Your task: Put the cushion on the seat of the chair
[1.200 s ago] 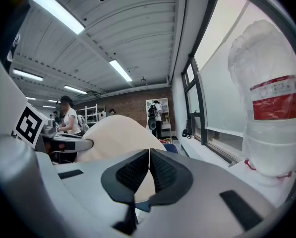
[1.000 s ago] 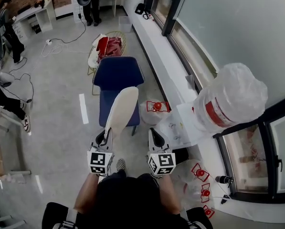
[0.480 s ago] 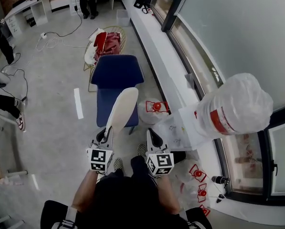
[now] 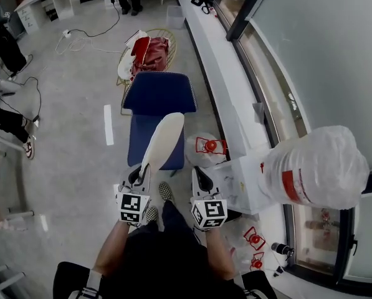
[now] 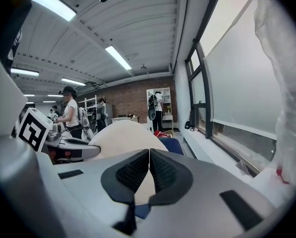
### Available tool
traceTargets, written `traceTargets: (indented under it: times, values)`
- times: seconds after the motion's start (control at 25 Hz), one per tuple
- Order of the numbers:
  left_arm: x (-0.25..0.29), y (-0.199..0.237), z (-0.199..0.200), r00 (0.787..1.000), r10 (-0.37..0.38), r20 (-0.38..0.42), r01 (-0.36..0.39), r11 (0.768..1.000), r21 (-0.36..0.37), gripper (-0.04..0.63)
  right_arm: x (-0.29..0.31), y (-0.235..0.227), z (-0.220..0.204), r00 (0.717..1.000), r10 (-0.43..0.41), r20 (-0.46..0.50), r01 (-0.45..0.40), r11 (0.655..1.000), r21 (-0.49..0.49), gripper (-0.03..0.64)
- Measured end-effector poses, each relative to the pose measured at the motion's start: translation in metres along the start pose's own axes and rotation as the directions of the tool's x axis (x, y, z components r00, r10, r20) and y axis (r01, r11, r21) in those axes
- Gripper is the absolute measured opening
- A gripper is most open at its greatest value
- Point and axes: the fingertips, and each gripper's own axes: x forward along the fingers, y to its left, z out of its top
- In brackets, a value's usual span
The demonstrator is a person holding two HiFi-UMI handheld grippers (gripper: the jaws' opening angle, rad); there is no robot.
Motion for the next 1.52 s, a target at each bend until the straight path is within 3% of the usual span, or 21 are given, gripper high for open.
traceTargets:
  times: [0.4,0.8,1.52]
  values:
    - [0.084,-0.004,-0.018,0.996,0.017,-0.084,-0.019,0.999,-0.028,0.038,0.060,-0.061,-0.025,0.995,0.039,-0.087,-0.034,0.998,0.052,0.031]
    - [0.164,-0.022,-0.047,0.983,-0.011,-0.185,0.002,0.999,-0.049,0.038,0.092,-0.129,-0.057,0.987,0.022,-0.162,-0.005,0.995,0.104,0.031]
    - [0.254,-0.037,-0.108,0.951,-0.070,-0.300,0.041,0.994,-0.103,0.038,0.130,-0.178,-0.097,0.968,0.016,-0.251,0.024,0.987,0.158,0.031]
